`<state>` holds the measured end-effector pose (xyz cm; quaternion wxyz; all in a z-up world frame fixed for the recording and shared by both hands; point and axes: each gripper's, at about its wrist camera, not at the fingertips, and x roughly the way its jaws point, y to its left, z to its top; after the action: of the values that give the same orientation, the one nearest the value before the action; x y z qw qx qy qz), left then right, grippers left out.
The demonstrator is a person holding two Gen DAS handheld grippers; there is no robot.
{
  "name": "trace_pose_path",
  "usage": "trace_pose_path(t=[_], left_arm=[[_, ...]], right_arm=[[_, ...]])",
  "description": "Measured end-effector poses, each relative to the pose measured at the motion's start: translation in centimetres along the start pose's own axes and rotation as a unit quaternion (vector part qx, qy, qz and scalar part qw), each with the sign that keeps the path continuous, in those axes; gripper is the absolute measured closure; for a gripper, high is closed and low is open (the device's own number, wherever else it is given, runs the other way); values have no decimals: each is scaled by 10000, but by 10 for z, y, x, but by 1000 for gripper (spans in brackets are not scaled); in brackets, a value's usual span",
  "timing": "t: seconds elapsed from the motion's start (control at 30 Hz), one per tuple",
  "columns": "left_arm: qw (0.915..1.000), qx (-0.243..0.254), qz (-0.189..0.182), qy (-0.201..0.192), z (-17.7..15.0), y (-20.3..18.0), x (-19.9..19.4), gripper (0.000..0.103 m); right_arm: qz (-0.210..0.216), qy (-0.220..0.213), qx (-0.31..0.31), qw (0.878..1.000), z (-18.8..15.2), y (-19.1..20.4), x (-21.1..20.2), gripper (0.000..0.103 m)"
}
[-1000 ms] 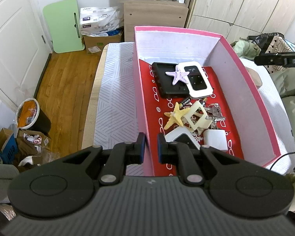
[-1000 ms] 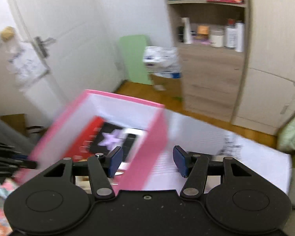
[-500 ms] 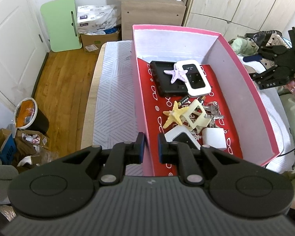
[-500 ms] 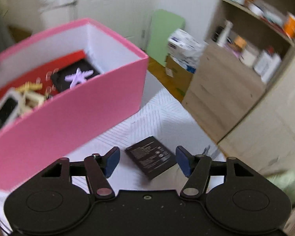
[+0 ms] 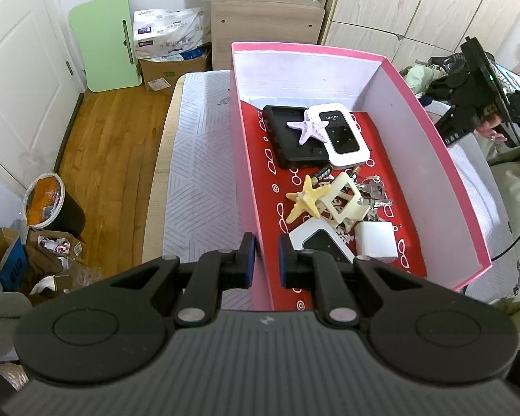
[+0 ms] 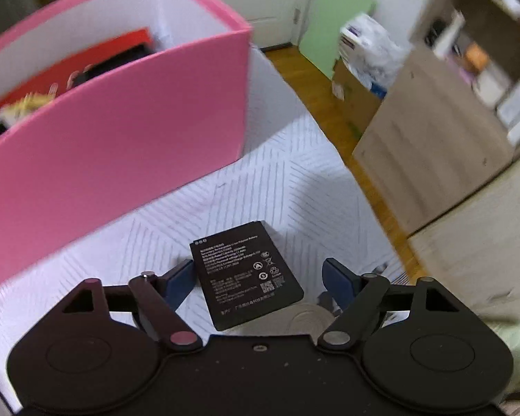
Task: Organize rigid objects
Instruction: 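Grasp the black battery pack on the bed with the right gripper, then carry the black battery pack into the box and release it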
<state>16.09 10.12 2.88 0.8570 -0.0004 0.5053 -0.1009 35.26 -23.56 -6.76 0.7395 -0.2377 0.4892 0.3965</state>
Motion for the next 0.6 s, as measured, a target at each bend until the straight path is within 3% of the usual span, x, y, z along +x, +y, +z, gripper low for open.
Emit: trace_pose_path(t=[0.07, 0.17, 0.43, 0.6], left_arm=[[10000, 3, -4, 3, 0, 0, -1, 92], [10000, 11, 2, -3, -1, 1, -1, 92], [10000, -5, -4, -9, 0, 0, -1, 92], [10000, -16, -6, -7, -1, 0, -1, 92]], right_arm=[[121, -141, 505, 9986, 0, -8, -3, 45], [79, -248, 937, 9953, -3, -11, -6, 47], [-364, -264, 796, 9958, -1, 16, -4, 47], [-407, -321, 1382, 9890, 0, 13, -2, 48]])
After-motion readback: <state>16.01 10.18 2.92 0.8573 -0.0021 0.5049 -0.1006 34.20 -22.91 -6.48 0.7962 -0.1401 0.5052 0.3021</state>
